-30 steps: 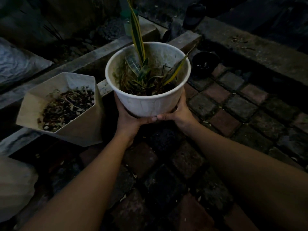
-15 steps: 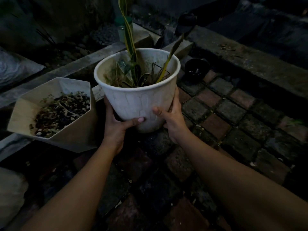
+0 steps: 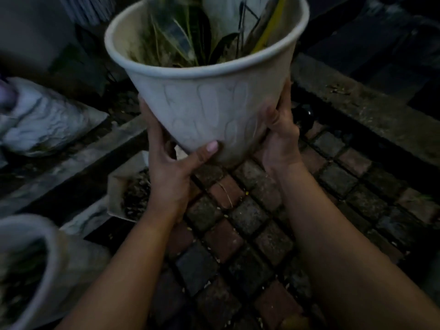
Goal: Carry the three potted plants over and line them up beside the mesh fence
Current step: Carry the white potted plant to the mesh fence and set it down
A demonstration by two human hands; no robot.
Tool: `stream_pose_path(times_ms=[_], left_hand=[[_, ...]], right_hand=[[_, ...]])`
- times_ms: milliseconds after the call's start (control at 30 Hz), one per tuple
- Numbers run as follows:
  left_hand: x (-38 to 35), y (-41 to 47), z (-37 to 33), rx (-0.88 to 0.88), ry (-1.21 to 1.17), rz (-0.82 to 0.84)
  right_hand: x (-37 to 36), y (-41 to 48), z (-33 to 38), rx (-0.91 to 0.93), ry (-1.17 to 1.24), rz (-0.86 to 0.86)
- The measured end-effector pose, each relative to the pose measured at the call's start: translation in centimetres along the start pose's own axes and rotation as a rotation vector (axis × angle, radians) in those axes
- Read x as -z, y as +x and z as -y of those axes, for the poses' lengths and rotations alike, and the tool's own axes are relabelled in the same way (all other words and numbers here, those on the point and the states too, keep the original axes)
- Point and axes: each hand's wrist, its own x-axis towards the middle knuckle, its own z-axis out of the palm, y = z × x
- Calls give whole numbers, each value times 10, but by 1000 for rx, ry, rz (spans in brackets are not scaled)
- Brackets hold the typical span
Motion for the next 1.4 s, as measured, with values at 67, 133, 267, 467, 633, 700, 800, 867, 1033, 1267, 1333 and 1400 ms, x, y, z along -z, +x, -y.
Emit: stream_pose_path(times_ms=[67,133,267,467,633,700,800,867,1033,1267,1333,1400], left_hand=[[0,6,-60,9,0,-29],[-1,14,-125,19,29,-75],[-13,38,-275,22,55,-45],[-45,58,-505,6,29,61],[-73,49,-666,-31,5,133],[-79,36,-710,-68,-38,161],[-81,14,-762,-156,-94,265],[-84,2,-792,-221,-121,352],[-111,-38,-847,-292,-218,618],[-171,-139,-900,-286,-427,1014],[-189,-174,-908,-302,-468,1114],[-207,-209,-915,-301,-508,1190]], right_hand=[[-28,6,55,-15,16,15],[-58,9,117,-26,2,22],[-111,15,259,-57,5,-41],[-191,11,480,-34,-38,-84],[-241,-4,647,119,-181,-83],[-255,-22,690,188,-229,-90],[-279,-60,742,285,-343,-180],[-293,-91,771,366,-366,-281],[-314,-181,835,484,-598,-540],[-310,-320,907,616,-803,-845],[-305,-360,921,645,-812,-932],[-299,-400,933,665,-843,-1039]])
